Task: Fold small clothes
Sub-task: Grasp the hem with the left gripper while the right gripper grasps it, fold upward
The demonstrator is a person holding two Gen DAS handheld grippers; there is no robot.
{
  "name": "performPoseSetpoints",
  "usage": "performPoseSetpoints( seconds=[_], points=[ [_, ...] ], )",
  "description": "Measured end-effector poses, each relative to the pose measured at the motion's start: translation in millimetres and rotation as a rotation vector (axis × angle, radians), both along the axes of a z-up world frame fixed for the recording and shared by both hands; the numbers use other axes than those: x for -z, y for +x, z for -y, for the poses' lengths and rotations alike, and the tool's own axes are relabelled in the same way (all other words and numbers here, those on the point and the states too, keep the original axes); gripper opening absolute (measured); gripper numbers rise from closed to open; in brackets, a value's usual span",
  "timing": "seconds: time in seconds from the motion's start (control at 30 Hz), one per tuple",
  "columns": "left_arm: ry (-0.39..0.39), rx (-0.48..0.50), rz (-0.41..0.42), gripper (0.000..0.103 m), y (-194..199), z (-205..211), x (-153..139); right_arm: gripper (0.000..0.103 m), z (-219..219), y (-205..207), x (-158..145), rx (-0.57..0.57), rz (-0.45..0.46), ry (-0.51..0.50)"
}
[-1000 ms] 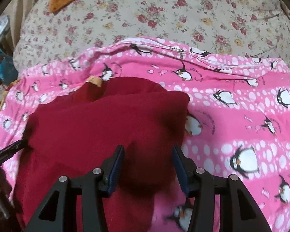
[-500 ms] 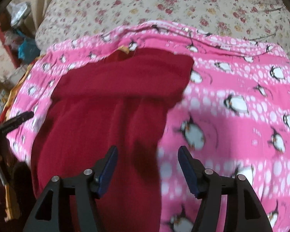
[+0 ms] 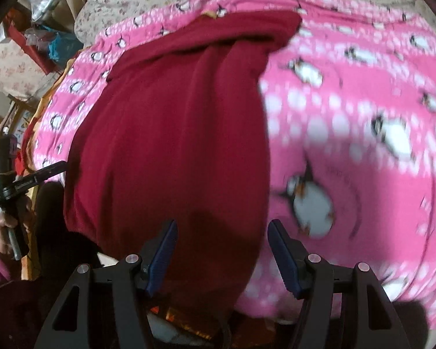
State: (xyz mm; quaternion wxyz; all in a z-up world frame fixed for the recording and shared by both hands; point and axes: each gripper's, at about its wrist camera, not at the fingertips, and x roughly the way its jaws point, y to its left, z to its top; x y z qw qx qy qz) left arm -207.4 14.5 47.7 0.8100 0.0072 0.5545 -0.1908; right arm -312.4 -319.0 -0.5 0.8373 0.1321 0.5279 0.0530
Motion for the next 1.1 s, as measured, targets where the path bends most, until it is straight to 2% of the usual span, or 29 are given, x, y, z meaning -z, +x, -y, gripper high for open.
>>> performPoseSetpoints(
  seconds=[0.27, 0.33, 0.43, 0.5, 0.63, 0.83, 0.9, 1.1],
  points=[
    [0.004, 0.053, -0.077, 0.058, -21.8, 9.1, 18.7, 0.062, -16.7, -31.7, 27.9, -0.099, -0.091, 0.068],
    [0.017, 0.058, -0.09, 0.058, -24.6, 11.5, 24.8, 0.062, -19.5, -34.4, 27.4, -0.108, -0.067, 0.06],
    [0.012, 0.052, -0.096, 0.058, -25.9, 11.5, 26.9, 0.062, -9.6, -31.8, 25.4, -0.062, -0.032, 0.098],
    [0.008, 0.053, -0.099, 0.058, -25.8, 11.3, 27.1, 0.062, -5.1, -30.2, 26.6, -0.048, -0.031, 0.128],
    [0.024, 0.081, -0.117, 0.058, -28.9, 14.9, 31.2, 0.062, -9.1, -25.3, 26.3, -0.083, -0.039, 0.112],
    [0.034, 0.114, -0.133, 0.058, -35.2, 20.1, 35.4, 0.045, -12.6, -22.3, 23.0, -0.131, -0.044, 0.079],
    [0.031, 0.113, -0.132, 0.058, -34.6, 20.1, 36.4, 0.036, -14.1, -22.6, 22.6, -0.151, -0.044, 0.071],
    [0.039, 0.125, -0.13, 0.058, -34.5, 24.0, 36.9, 0.034, -20.8, -18.0, 23.0, -0.208, -0.046, 0.078]
  ],
)
